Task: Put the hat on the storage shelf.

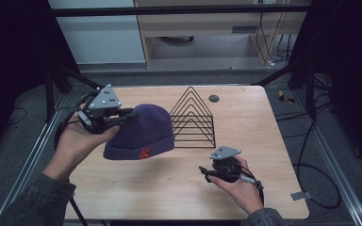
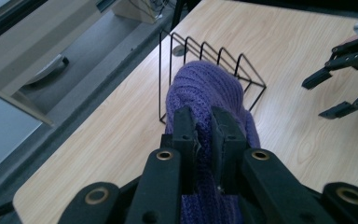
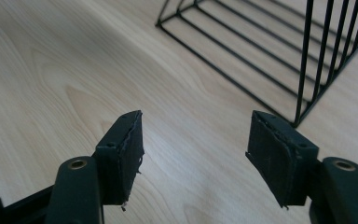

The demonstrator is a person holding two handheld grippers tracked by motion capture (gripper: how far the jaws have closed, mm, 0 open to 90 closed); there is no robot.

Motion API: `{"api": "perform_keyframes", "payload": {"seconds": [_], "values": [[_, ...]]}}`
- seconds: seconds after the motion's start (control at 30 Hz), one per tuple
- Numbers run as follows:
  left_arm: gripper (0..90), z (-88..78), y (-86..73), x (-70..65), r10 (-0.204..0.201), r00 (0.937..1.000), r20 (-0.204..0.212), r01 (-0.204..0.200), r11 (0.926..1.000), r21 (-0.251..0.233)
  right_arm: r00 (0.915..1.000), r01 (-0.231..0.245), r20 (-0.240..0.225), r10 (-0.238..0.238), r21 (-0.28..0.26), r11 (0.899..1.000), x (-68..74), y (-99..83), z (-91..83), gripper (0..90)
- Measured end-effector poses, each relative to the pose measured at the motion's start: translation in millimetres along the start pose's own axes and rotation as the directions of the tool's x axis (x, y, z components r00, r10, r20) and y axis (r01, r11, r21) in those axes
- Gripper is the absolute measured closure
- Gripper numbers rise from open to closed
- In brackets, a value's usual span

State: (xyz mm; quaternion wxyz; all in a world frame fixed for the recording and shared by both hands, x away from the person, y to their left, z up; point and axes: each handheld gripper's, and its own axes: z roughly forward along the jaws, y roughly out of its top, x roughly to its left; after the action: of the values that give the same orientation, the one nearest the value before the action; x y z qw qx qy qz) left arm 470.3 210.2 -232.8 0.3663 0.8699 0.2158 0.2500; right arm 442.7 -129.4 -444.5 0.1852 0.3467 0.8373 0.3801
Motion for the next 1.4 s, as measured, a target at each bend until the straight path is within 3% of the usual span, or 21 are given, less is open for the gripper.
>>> {"api": "perform_keyframes", "payload": {"seconds": [0.07, 0.1, 0.5, 0.83, 0.97, 1.4], "values": [[81.0, 0.1, 5.6, 3.3, 0.008, 1.0000, -0.004, -0.008, 1.0000, 0.003, 0.9998, -0.004, -0.019, 0.004, -0.017, 1.000, 1.2, 9.5, -4.6, 37.5], [81.0, 0.4, 8.4, 4.2, 0.002, 1.0000, -0.004, -0.002, 1.0000, -0.005, 0.9995, 0.016, -0.026, -0.016, -0.011, 1.000, 2.1, 19.1, -6.5, 37.6], [81.0, -5.9, 39.6, 6.2, 0.040, 0.9992, -0.011, -0.040, 0.9988, -0.028, 0.9971, 0.062, -0.041, -0.065, -0.054, 0.997, 0.9, 63.4, -23.7, 37.3], [81.0, -9.5, 61.7, 7.3, 0.064, 0.9979, -0.002, -0.064, 0.9964, -0.055, 0.9936, 0.064, -0.086, -0.073, -0.100, 0.993, -0.7, 88.0, -30.0, 41.2], [80.9, -9.2, 66.3, 7.5, 0.072, 0.9974, 0.005, -0.071, 0.9955, -0.062, 0.9933, 0.070, -0.084, -0.079, -0.108, 0.992, -2.6, 95.3, -32.8, 41.4], [80.8, -1.6, 78.6, 2.6, 0.085, 0.9958, 0.034, -0.081, 0.9915, -0.102, 0.9897, 0.059, -0.124, -0.073, -0.114, 0.992, -23.4, 118.0, -35.5, 36.8]]}}
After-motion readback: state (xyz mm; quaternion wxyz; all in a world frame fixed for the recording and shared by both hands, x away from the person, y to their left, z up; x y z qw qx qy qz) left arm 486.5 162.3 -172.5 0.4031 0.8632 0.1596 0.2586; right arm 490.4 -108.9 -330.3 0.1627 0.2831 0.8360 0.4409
